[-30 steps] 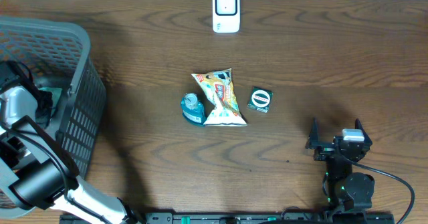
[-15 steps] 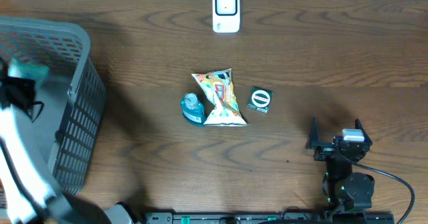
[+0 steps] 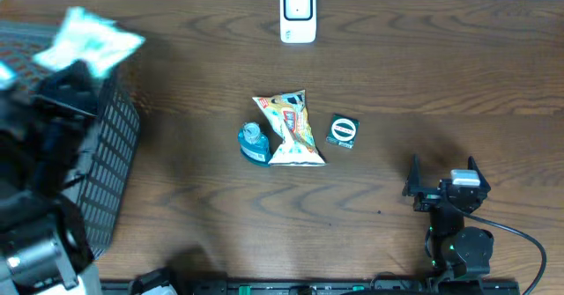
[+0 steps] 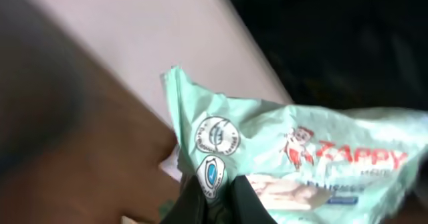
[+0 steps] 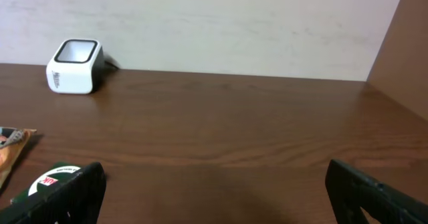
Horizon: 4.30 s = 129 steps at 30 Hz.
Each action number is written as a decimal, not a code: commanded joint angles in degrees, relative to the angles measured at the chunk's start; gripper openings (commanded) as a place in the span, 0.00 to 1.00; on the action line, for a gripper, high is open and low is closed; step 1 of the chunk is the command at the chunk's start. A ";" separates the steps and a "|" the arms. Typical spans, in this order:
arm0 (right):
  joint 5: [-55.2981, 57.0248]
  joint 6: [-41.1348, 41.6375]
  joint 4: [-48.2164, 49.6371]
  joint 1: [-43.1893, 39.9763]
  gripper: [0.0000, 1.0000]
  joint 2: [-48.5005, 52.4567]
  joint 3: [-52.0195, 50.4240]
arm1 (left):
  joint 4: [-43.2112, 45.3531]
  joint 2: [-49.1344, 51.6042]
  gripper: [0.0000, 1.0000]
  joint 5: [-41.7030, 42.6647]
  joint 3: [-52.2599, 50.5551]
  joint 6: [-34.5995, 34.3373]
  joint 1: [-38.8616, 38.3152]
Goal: Scan the item barcode
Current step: 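Reach into the basket and grasp the mint-green diaper pack, then carry the mint-green pack toward the table centre near the scanner, then release the mint-green pack right of the green tin and withdraw left gripper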
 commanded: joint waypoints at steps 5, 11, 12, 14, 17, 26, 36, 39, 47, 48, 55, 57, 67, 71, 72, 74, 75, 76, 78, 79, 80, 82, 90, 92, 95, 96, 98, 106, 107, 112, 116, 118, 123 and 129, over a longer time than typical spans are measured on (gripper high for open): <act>-0.04 -0.50 -0.20 0.33 0.99 -0.31 -0.04 | 7.48 9.49 0.08 -21.90 0.48 -0.70 -40.33; -0.07 -0.50 -0.20 0.33 0.99 -0.31 -0.04 | 22.34 31.63 0.07 -28.55 0.50 -2.69 -58.73; -0.04 -0.50 -0.20 0.33 0.99 -0.31 -0.04 | 24.90 34.75 0.07 -28.55 0.48 -3.87 -60.04; -0.04 -0.50 -0.20 0.33 0.99 -0.31 -0.04 | 30.53 41.62 0.07 -28.55 0.50 -6.47 -62.53; -0.04 -0.52 -0.20 0.33 0.99 -0.31 -0.04 | 37.44 50.69 0.08 -28.50 0.50 -11.47 -64.76; -0.04 -0.52 -0.20 0.33 0.99 -0.31 -0.04 | 42.36 64.08 0.07 -26.56 0.50 -17.05 -68.94; -0.04 -0.52 -0.20 0.33 0.99 -0.31 -0.04 | 28.26 57.13 0.87 -31.30 6.82 0.09 -71.19; -0.07 -0.52 -0.20 0.33 0.99 -0.31 -0.04 | 19.08 51.17 0.92 -36.37 12.24 6.71 -69.46; -0.07 -0.50 -0.20 0.33 0.99 -0.31 -0.04 | -6.05 35.34 0.93 -39.60 26.45 10.71 -53.29; -0.07 -0.50 -0.20 0.33 0.99 -0.31 -0.04 | -7.78 34.53 0.92 -40.48 27.19 10.69 -52.00; -0.04 -0.52 -0.20 0.33 0.99 -0.31 -0.04 | -28.46 24.79 0.93 -42.53 29.59 3.67 -30.75; -0.04 -0.50 -0.20 0.33 0.99 -0.31 -0.04 | -32.48 23.69 0.93 -42.53 29.59 1.60 -24.41; -0.04 -0.52 -0.20 0.33 0.99 -0.31 -0.04 | -50.66 27.08 0.93 -42.49 25.44 -6.34 1.90; -0.07 -0.52 -0.20 0.33 0.99 -0.31 -0.04 | -50.36 29.05 0.93 -42.51 19.52 -6.36 4.35; -0.07 -0.52 -0.20 0.35 0.99 -0.31 -0.04 | -49.99 29.73 0.93 -42.53 17.73 -6.36 5.03; -0.04 -0.52 -0.20 0.33 0.99 -0.31 -0.04 | -48.94 31.17 0.93 -42.53 13.90 -7.69 6.91; -0.04 -0.52 -0.20 0.33 0.99 -0.31 -0.04 | -48.70 31.69 0.93 -42.53 12.74 -8.13 7.67; -0.04 -0.52 -0.20 0.33 0.99 -0.31 -0.04 | -48.06 32.61 0.93 -42.51 10.91 -8.70 9.22; -0.04 -0.52 -0.20 0.33 0.99 -0.31 -0.04 | -46.56 34.18 0.93 -42.51 8.46 -8.70 12.00; -0.04 -0.50 -0.20 0.33 0.99 -0.31 -0.04 | -46.03 34.82 0.93 -42.51 7.61 -8.70 13.18; -0.04 -0.52 -0.20 0.33 0.99 -0.31 -0.04 | -45.64 35.52 0.93 -42.51 6.95 -8.68 14.40; -0.04 -0.52 -0.20 0.35 0.99 -0.31 -0.04 | -45.13 36.74 0.93 -42.64 6.19 -8.66 16.59; -0.07 -0.50 -0.20 0.33 0.99 -0.31 -0.04 | -41.31 42.16 0.80 -46.23 5.49 -8.68 24.55; -0.04 -0.52 -0.20 0.33 0.99 -0.31 -0.04 | -41.13 43.58 0.77 -47.23 5.46 -8.68 25.77; -0.04 -0.52 -0.20 0.33 0.99 -0.31 -0.04 | -41.09 45.46 0.74 -50.31 5.44 -9.11 26.99; -0.04 -0.50 -0.20 0.33 0.99 -0.31 -0.04 | -41.09 46.56 0.75 -52.48 5.44 -9.11 27.61; -0.07 -0.50 -0.20 0.33 0.99 -0.31 -0.04 | -41.16 47.47 0.74 -54.34 5.35 -9.07 28.00; -0.04 -0.50 -0.20 0.33 0.99 -0.31 -0.04 | -38.56 49.05 0.75 -55.67 2.43 -9.09 28.72; -0.07 -0.50 -0.20 0.33 0.99 -0.31 -0.04 | -37.99 49.31 0.75 -55.69 1.88 -9.11 28.72; -0.07 -0.52 -0.20 0.33 0.99 -0.31 -0.04 | -32.74 50.80 0.85 -57.07 -2.99 -9.09 29.42; -0.04 -0.52 -0.20 0.33 0.99 -0.31 -0.04 | -28.85 50.95 0.85 -57.07 -6.25 -9.09 31.58; -0.07 -0.52 -0.20 0.33 0.99 -0.31 -0.04 | -27.10 50.95 0.86 -57.07 -7.23 -9.09 32.79; -0.04 -0.52 -0.20 0.35 0.99 -0.31 -0.04 | -22.91 50.95 0.86 -57.00 -10.75 -9.07 35.78; -0.07 -0.52 -0.20 0.33 0.99 -0.31 -0.04 | -16.68 50.95 0.85 -56.61 -16.15 -9.09 36.37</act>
